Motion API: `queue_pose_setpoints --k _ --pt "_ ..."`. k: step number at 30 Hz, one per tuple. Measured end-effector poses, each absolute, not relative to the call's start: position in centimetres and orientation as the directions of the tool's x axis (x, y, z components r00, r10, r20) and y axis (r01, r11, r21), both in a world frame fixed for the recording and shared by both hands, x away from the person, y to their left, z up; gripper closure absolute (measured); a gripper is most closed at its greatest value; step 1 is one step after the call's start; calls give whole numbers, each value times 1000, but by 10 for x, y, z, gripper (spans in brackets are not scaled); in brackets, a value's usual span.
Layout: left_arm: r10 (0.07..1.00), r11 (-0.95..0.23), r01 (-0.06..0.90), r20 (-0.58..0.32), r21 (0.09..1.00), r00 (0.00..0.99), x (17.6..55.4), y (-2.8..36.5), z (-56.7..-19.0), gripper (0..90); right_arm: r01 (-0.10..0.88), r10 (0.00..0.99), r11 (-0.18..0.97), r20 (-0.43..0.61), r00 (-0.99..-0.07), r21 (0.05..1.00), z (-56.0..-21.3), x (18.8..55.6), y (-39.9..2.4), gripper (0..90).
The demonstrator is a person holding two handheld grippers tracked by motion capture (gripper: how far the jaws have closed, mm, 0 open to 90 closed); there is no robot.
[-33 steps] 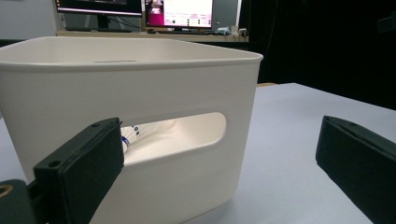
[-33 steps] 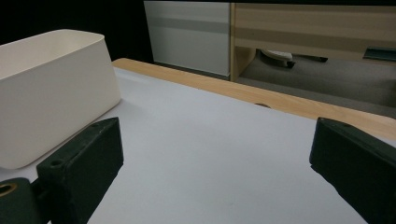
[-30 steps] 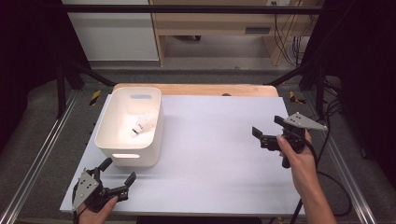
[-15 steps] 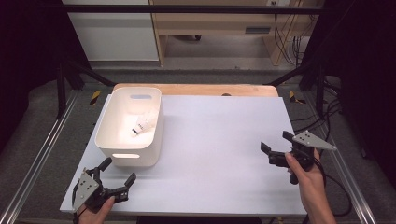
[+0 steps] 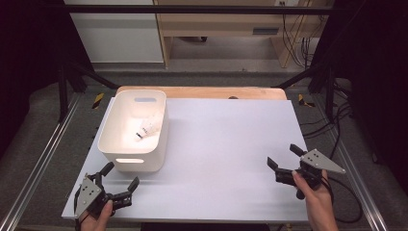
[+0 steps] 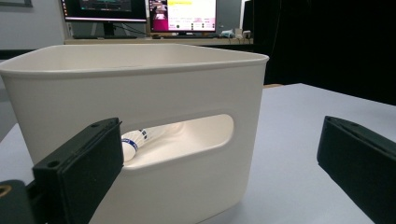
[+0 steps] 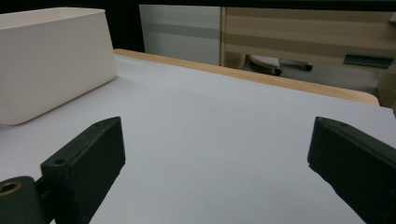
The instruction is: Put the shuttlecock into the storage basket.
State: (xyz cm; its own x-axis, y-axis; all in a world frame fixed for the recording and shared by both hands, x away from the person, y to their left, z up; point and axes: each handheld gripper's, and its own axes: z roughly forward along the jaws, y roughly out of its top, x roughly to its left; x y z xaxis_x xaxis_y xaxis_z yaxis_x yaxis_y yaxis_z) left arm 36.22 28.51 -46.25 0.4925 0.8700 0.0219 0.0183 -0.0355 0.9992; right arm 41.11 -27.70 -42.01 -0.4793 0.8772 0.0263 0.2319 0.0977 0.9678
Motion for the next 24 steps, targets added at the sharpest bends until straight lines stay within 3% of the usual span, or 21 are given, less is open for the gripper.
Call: queue_pose_setpoints --k 24 --pt "869 -5 15 -4 1000 495 365 287 -465 6 127 847 88 -7 -532 988 -452 400 -265 45"
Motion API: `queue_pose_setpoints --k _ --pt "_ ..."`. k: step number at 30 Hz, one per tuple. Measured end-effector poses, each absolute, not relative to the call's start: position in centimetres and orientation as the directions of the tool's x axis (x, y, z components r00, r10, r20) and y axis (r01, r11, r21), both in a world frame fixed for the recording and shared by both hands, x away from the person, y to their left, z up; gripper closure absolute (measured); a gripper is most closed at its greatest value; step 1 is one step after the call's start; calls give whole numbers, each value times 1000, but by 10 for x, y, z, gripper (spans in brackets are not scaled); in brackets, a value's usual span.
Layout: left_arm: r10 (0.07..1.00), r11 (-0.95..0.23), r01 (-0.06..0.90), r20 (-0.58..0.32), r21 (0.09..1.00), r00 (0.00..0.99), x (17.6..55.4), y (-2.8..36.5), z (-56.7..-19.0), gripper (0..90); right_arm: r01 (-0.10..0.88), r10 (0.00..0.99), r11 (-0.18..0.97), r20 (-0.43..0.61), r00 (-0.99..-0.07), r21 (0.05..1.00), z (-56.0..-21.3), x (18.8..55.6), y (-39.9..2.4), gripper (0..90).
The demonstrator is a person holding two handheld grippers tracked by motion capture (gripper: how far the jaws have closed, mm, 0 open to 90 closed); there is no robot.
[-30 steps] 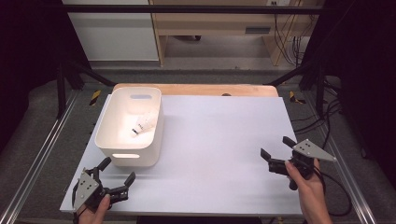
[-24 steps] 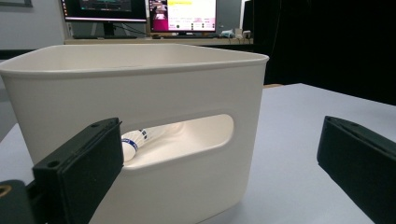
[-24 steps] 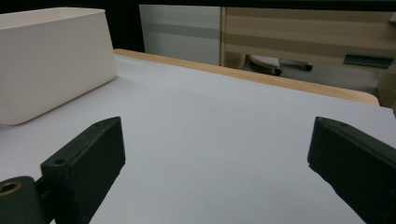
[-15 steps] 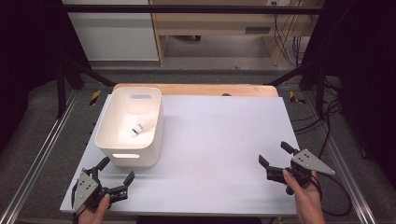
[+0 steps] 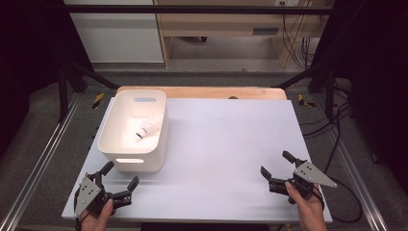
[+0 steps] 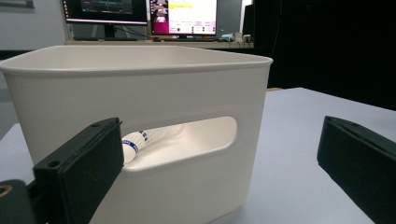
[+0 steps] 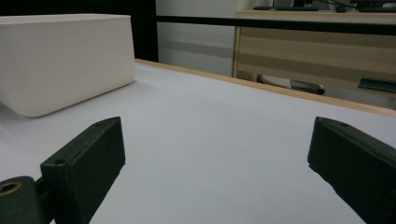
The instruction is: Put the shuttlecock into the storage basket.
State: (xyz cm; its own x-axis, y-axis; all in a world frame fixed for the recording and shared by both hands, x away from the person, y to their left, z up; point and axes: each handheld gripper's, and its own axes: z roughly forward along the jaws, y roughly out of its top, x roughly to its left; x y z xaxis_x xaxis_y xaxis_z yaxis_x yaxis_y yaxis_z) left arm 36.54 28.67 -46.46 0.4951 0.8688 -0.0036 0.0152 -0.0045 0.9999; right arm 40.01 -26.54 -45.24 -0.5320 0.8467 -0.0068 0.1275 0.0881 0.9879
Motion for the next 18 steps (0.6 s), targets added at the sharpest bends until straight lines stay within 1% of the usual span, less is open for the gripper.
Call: queue_pose_setpoints --k 7,18 --pt "865 -9 13 1 1000 502 366 285 -464 5 84 831 100 -37 -555 991 -457 400 -259 43" --pt "861 -16 13 7 1000 508 366 283 -465 5 77 820 101 -39 -571 992 -464 400 -253 43"
